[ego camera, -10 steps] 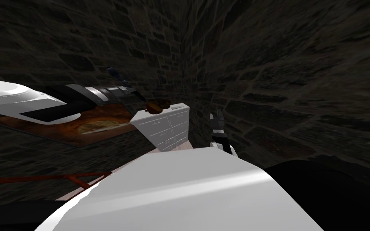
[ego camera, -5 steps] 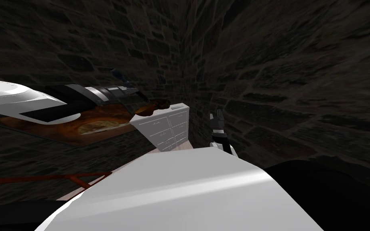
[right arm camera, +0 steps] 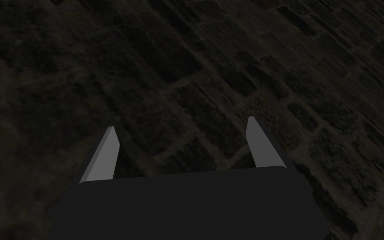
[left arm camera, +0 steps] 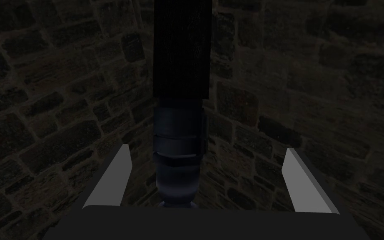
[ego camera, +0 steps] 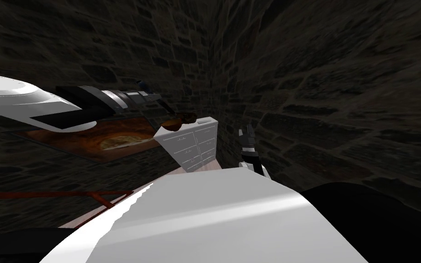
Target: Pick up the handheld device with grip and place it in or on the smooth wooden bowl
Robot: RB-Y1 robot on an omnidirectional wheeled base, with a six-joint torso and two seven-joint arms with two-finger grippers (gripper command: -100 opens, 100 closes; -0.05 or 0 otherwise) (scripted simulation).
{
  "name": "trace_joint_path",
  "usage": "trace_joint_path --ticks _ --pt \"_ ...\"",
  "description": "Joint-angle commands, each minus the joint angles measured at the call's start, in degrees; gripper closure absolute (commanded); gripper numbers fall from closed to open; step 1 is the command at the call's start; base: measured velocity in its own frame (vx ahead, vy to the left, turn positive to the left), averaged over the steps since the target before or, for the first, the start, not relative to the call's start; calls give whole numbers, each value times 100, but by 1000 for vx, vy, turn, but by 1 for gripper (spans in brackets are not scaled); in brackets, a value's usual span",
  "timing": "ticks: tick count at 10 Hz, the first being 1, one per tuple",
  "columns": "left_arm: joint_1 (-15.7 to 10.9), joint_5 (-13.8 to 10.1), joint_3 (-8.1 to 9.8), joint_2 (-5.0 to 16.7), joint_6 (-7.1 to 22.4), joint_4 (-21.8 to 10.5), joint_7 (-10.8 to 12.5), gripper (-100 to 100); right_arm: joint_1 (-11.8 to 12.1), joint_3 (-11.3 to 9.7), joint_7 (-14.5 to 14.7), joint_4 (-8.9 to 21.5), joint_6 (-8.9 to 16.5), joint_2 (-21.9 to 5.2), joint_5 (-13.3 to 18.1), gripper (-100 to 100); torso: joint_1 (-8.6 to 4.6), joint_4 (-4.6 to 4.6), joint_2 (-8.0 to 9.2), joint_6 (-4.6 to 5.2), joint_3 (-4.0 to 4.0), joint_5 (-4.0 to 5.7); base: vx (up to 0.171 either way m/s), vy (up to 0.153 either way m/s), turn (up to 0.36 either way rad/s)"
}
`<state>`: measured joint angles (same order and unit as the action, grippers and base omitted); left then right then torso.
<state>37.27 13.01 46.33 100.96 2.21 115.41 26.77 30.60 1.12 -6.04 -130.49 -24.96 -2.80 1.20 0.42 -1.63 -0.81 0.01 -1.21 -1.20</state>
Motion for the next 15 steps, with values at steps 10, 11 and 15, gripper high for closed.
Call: trace_joint_path --ticks 10,11,15 --pt "-53 -700 532 1580 1286 244 400 -100 0 0 0 0 0 0 0 0 -5 3 5 1 4 3 -22 61 60" --pt "-53 -700 532 1704 1286 244 400 -100 0 0 0 0 0 0 0 0 -3 4 5 0 4 3 -13 62 43" --pt "-34 -982 787 2271 1756 348 565 -100 0 0 0 0 0 0 0 0 -13 3 6 2 5 4 -20 47 55"
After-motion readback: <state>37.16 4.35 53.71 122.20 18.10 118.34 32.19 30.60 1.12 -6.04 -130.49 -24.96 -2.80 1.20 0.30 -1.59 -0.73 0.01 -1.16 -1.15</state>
